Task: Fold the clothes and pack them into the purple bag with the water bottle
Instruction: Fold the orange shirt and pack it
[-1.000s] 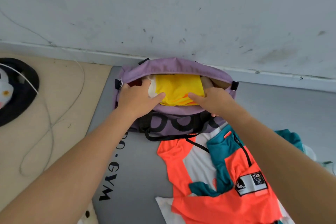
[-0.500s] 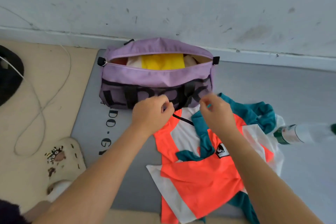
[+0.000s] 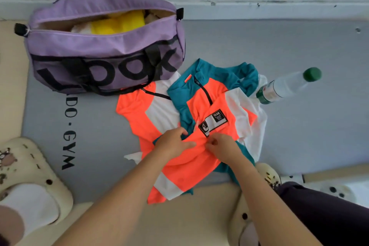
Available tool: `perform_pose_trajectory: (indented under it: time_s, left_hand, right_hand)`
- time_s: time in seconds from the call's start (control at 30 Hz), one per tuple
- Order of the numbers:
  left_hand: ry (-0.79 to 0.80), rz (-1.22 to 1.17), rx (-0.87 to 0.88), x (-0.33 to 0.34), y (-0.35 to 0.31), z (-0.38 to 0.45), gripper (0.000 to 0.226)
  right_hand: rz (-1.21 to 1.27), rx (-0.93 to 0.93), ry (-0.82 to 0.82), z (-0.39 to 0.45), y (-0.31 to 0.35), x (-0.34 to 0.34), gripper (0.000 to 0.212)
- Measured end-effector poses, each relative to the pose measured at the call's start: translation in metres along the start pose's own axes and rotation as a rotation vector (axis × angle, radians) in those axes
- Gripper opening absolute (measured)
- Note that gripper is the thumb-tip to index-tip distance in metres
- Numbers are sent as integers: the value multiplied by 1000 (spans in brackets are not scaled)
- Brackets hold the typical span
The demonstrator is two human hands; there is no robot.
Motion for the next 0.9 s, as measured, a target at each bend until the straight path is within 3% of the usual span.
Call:
perform_pose_trajectory:
  time_s: [0.1, 0.17, 0.2, 0.23, 0.27, 0.33, 0.4, 0.43, 0.5, 0.6, 0.67, 0.7, 0.8, 0.83, 0.9]
  left_hand:
    - [271, 125, -3, -14, 2, -2, 28]
    - [627, 242, -106, -31, 7, -9, 26]
    - [784, 262, -202, -39, 11, -12, 27]
    - [838, 245, -273, -47, 13, -12, 29]
    - [764, 214, -286, -53, 14, -10, 34]
    - [306, 109, -237, -58, 14, 1, 43]
    - [-164, -60, -237, -54, 12, 13, 42]
    - [-267, -179, -264, -49, 9, 17, 45]
    - [-300, -474, -329, -34, 5, 29, 51]
    - [-289, -758, -369, -21, 0, 42, 38]
    - [-262, -921, -343, -22, -3, 42, 28]
    - [-256, -966, -305, -25, -3, 40, 28]
    - [-195, -1079, -107, -44, -8, 22, 28]
    - [-141, -1144, -27, -53, -12, 14, 26]
    - [-41, -1251, 136, -75, -25, -4, 24]
  right_hand:
    - [230, 49, -283, -1, -4, -14, 10]
    - [319, 51, -504, 2, -5, -28, 6]
    - [322, 48, -559, 6, -5, -35, 14]
    - [289, 44, -560, 11, -4, -40, 30]
    - [243, 48, -512, 16, -2, -42, 48]
    - [205, 98, -357, 25, 3, -37, 69]
    - [175, 126, -281, 28, 7, -26, 54]
    - [142, 115, -260, 28, 9, -22, 39]
    - [99, 37, -116, 27, 12, -15, 19]
    - [44, -98, 302, 22, 17, -23, 36]
    - [151, -53, 435, 20, 19, -36, 40]
    - [243, -35, 363, 20, 19, -43, 37]
    - [360, -25, -171, 28, 23, -63, 32]
    - [394, -39, -260, 30, 29, -68, 40]
    - [516, -75, -244, 29, 47, -73, 62]
Point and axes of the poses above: each hand's wrist, its own z-axis towards the middle knuckle, its own x-axis out of the palm, y = z × x, the point moved 1 cm from there along z, towards the middle knuckle
